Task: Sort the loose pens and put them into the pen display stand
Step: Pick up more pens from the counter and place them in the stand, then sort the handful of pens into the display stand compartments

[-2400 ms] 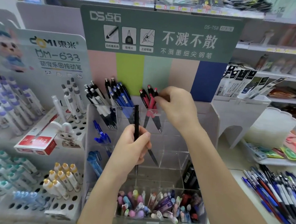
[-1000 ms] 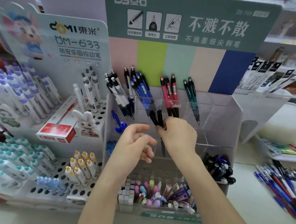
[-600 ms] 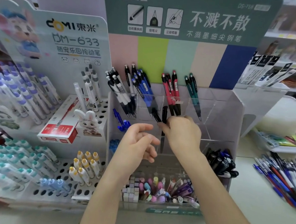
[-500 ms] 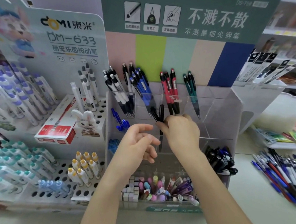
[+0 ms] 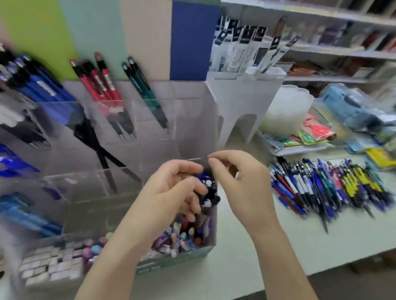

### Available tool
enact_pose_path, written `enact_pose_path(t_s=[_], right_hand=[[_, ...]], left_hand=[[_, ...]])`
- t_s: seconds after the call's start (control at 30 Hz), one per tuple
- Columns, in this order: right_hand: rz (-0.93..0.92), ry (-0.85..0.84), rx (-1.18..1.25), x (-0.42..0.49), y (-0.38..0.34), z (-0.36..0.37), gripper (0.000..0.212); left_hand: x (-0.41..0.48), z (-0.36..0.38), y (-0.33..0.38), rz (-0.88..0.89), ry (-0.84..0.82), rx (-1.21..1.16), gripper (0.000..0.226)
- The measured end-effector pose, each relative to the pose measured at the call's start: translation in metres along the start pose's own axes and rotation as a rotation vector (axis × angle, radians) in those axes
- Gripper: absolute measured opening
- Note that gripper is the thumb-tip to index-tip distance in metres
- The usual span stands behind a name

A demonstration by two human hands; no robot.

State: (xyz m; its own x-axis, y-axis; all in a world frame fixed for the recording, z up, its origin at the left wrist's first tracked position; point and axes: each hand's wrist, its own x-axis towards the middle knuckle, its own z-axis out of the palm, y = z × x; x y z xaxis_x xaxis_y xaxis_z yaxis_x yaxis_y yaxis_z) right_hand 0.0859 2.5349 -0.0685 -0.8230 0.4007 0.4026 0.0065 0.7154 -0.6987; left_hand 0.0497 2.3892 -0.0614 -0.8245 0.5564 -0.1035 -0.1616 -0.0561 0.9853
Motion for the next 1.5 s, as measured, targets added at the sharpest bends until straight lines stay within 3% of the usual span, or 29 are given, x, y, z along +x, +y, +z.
enact_pose_path(t_s=[0.17, 0.43, 0.53, 0.73, 1.03, 1.13, 1.5], right_hand=[[0.262, -0.045, -0.003, 0.010, 0.119, -0.066, 0.011], [0.504, -0.235, -0.089, 0.039, 0.306, -0.155, 0.014], [0.524, -0.314, -0.063, 0.048, 0.339, -0.166, 0.016], [0.479, -0.348, 0.018, 0.064, 0.365, -0.168, 0.017], [0.453, -0.356, 0.112, 0.099, 0.375, -0.152, 0.020], [0.457, -0.363, 0.137, 0.105, 0.379, -0.148, 0.021], [0.508, -0.322, 0.198, 0.100, 0.391, -0.142, 0.020]], left_hand=[[0.058, 0.103, -0.039, -0.147, -0.109, 0.064, 0.019], [0.157, 0.254, -0.157, -0.351, 0.121, 0.471, 0.010], [0.180, 0.291, -0.200, -0.444, 0.257, 0.679, 0.045], [0.202, 0.333, -0.229, -0.373, 0.439, 0.894, 0.085], [0.223, 0.331, -0.242, -0.272, 0.622, 1.025, 0.069], [0.230, 0.329, -0.243, -0.271, 0.653, 1.035, 0.073], [0.245, 0.325, -0.241, -0.320, 0.605, 1.029, 0.085]])
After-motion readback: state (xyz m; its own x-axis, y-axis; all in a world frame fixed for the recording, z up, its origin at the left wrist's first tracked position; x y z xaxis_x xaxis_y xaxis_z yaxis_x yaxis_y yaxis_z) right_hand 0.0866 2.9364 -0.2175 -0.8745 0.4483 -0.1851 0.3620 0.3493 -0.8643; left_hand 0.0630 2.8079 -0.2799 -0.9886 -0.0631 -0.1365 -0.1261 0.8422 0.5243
